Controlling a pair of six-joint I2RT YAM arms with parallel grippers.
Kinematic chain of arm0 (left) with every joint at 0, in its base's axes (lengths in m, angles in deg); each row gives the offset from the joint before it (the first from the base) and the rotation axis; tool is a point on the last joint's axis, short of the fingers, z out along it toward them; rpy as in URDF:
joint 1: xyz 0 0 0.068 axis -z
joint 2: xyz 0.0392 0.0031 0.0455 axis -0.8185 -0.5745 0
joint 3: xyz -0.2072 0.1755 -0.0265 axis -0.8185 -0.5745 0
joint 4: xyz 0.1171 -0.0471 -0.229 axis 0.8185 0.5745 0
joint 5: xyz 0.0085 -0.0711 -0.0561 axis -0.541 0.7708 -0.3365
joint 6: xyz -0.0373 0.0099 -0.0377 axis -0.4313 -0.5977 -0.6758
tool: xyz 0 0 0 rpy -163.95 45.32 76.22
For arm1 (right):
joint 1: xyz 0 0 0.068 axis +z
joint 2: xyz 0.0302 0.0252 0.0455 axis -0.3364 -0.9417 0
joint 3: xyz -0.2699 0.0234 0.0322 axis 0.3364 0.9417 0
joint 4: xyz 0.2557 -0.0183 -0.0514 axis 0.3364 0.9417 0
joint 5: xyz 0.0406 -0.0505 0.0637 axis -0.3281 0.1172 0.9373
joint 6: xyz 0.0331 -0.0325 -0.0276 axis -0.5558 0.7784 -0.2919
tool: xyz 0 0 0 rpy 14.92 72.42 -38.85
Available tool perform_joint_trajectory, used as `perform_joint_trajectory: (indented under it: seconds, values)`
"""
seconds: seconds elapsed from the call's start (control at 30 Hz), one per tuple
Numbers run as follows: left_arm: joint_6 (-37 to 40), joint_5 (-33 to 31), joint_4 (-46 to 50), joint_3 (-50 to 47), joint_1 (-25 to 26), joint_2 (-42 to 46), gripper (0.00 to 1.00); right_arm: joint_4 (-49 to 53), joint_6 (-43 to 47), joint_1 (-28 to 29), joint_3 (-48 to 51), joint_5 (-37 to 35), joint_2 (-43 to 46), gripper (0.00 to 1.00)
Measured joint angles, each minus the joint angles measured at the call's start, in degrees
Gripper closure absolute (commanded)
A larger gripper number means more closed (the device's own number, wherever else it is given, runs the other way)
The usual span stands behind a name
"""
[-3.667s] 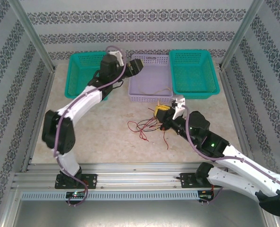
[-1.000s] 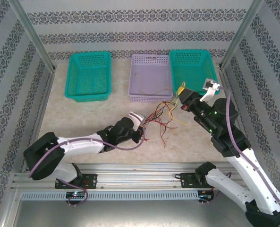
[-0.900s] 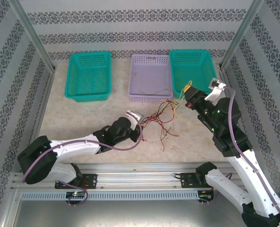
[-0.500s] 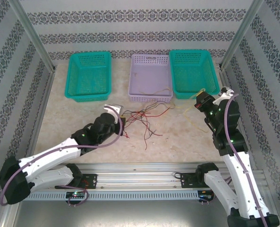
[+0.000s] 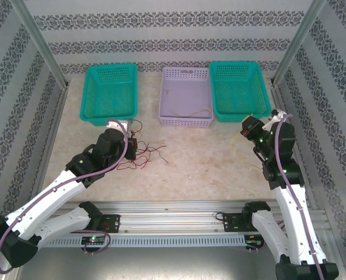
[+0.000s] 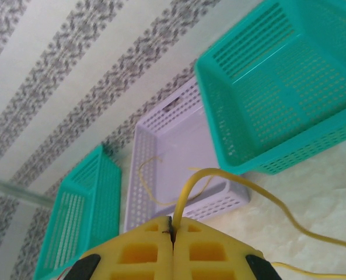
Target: Untangle the cables
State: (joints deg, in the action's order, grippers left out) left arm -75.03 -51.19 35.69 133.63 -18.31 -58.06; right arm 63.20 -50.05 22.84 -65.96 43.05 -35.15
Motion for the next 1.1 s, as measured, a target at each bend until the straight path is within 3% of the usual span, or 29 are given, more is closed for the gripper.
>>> perform_joint_trajectory:
  seconds: [0.3, 0.7, 1.1]
  values:
    - [1.38, 7.13, 1.09, 8.02, 0.0, -3.54, 1.0, -1.68, 7.08, 16.02, -15.28, 3.8, -19.63, 1.0]
    - [5.46, 15.34, 0.33, 10.49, 0.0, -4.35, 1.0, -3.39, 10.95, 16.85, -43.1, 7.65, -52.15, 1.0]
    - [6.29, 17.79, -1.07, 6.93, 0.0, -3.58, 1.0, 2.78, 13.86, 16.81, -67.91, 9.62, -80.19, 1.0]
